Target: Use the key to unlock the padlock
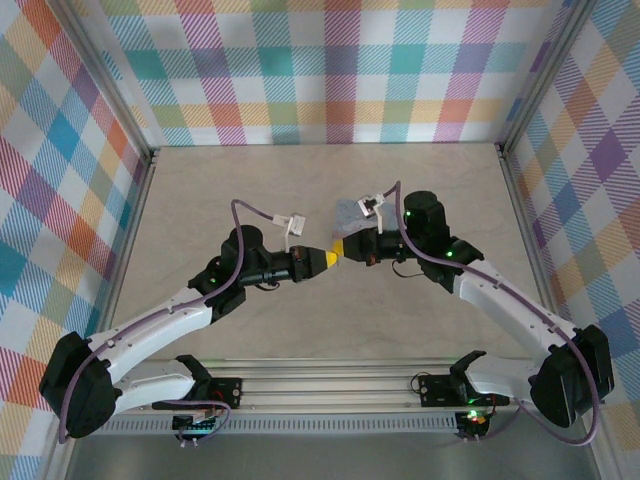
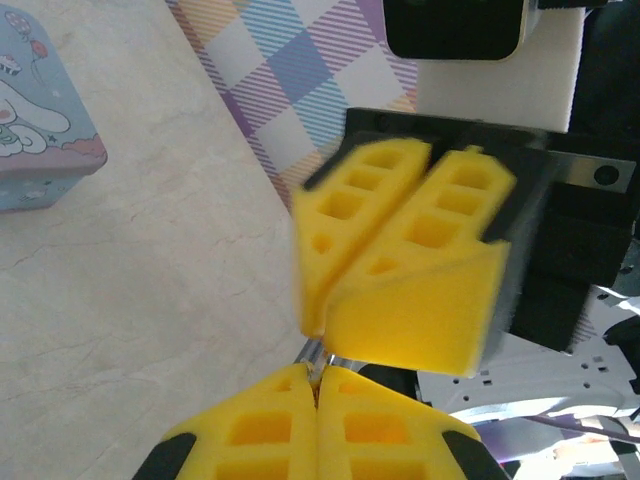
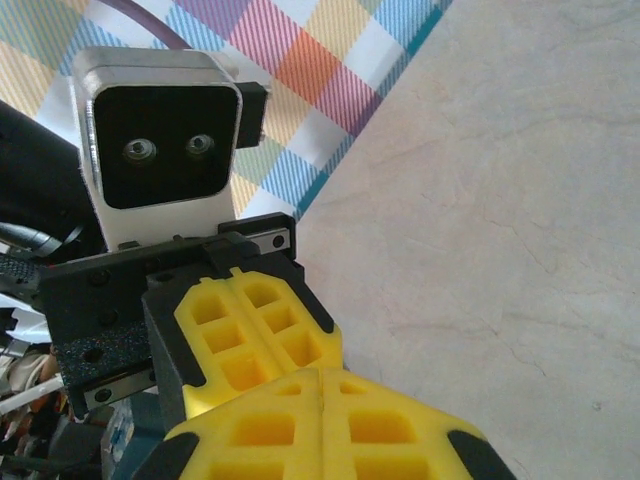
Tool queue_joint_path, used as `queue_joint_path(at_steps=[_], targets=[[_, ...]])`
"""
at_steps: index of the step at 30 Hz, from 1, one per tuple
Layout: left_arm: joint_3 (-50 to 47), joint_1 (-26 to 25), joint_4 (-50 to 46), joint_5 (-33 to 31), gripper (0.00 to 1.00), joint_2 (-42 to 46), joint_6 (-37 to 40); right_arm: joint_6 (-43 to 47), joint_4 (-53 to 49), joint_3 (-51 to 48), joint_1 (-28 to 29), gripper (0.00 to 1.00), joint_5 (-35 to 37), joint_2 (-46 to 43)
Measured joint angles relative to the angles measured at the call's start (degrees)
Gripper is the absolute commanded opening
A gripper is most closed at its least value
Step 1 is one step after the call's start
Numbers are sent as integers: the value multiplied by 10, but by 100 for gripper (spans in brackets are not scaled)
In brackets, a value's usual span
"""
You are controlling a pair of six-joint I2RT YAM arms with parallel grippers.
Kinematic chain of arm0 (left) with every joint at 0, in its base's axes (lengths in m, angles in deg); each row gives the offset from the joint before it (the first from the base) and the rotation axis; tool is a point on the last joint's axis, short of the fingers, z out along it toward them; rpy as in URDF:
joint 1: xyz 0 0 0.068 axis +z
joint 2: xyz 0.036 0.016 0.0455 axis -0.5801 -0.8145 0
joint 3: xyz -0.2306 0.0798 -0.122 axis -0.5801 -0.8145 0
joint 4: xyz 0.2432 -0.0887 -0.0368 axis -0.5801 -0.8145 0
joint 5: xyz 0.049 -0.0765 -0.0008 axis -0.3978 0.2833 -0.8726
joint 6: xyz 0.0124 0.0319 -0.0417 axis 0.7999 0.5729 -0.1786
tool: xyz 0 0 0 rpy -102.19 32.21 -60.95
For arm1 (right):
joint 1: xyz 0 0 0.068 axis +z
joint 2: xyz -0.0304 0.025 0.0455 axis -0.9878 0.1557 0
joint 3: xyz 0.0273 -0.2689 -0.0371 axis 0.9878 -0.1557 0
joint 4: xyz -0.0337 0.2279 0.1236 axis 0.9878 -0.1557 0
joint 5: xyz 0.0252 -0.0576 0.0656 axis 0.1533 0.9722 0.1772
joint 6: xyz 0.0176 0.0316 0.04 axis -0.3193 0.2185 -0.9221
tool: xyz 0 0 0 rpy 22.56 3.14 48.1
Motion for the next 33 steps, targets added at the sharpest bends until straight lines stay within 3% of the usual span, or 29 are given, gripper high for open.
queue_joint_path(at_steps=[4,9,17,21,25,33], targets=[[0,0,-9,9,0,0,10,7,-8,4,0,26,20,0],[0,0,-14,8,0,0,10,-4,5,4,1,0,14,0],[0,0,-22,2,0,5,12,-22,22,-5,0,0,3,0],[0,0,-27,2,26,8,22,-4,7,-2,0,0,4,0],[1,0,-32,9,36,18,32,47,-55,29,-1,0,5,1],[3,5,-6,35,33,32,24,106,-91,75,-2,0,-19,12]])
